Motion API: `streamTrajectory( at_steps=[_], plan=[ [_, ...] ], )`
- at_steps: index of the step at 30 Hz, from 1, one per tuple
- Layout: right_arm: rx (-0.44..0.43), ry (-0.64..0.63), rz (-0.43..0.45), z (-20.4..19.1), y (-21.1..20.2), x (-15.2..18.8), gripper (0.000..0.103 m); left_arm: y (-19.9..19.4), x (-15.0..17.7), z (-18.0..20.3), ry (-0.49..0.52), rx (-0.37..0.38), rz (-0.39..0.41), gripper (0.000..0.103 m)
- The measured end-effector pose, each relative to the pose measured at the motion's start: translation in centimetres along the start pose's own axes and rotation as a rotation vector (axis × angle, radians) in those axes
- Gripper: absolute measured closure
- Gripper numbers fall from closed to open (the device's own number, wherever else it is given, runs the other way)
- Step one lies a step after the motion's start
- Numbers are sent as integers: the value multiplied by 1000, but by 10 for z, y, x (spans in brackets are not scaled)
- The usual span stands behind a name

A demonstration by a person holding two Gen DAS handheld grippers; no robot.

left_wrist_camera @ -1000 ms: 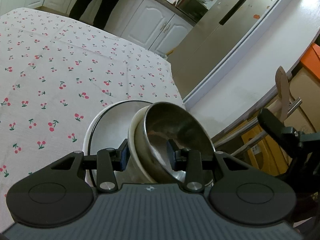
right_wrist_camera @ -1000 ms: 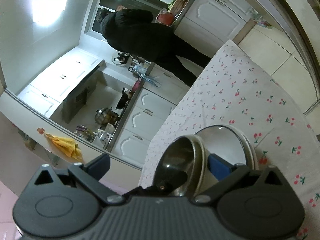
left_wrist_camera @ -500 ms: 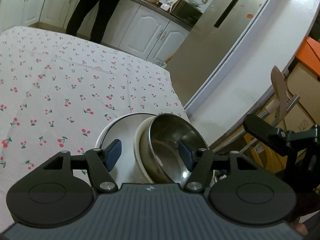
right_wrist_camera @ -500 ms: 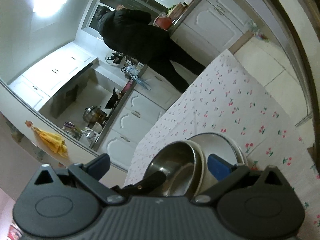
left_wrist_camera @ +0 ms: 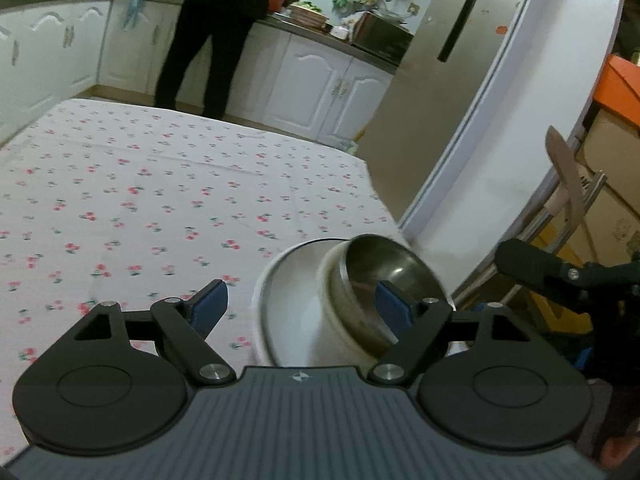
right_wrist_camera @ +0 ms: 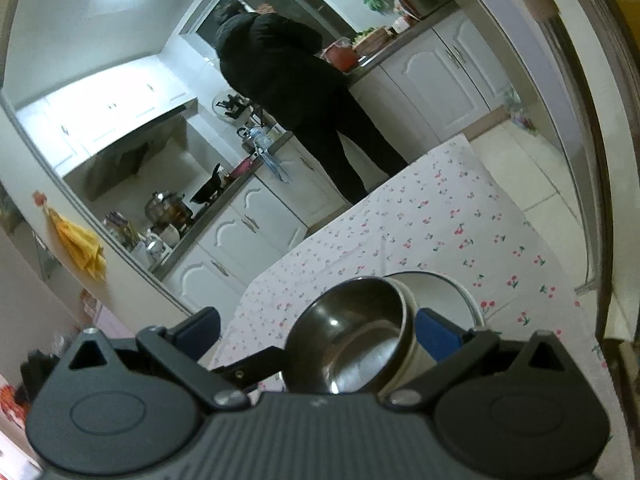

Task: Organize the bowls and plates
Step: 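Set the bowl stack onto the plates and open the left tool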

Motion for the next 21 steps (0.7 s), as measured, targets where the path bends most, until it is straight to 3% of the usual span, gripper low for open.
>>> streamTrajectory(
  at_steps=[12, 21],
  plan=[
    [81, -228, 2, -42, 3, 23, 0, -34, 13, -38, 36, -131, 12, 0],
    [84, -298, -63, -64, 14, 50, 0, -56, 25, -62, 37, -195, 13, 0]
  ],
)
Point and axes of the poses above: each gripper's, at about its wrist camera, not at the fingertips, and y roughly the way its jaws point, z to its right, x to its underside, the point moved 6 cm from there along y, roughly the way its jaws point, and after that the axes turned 2 degrees about -y, right-handed, at the moved point
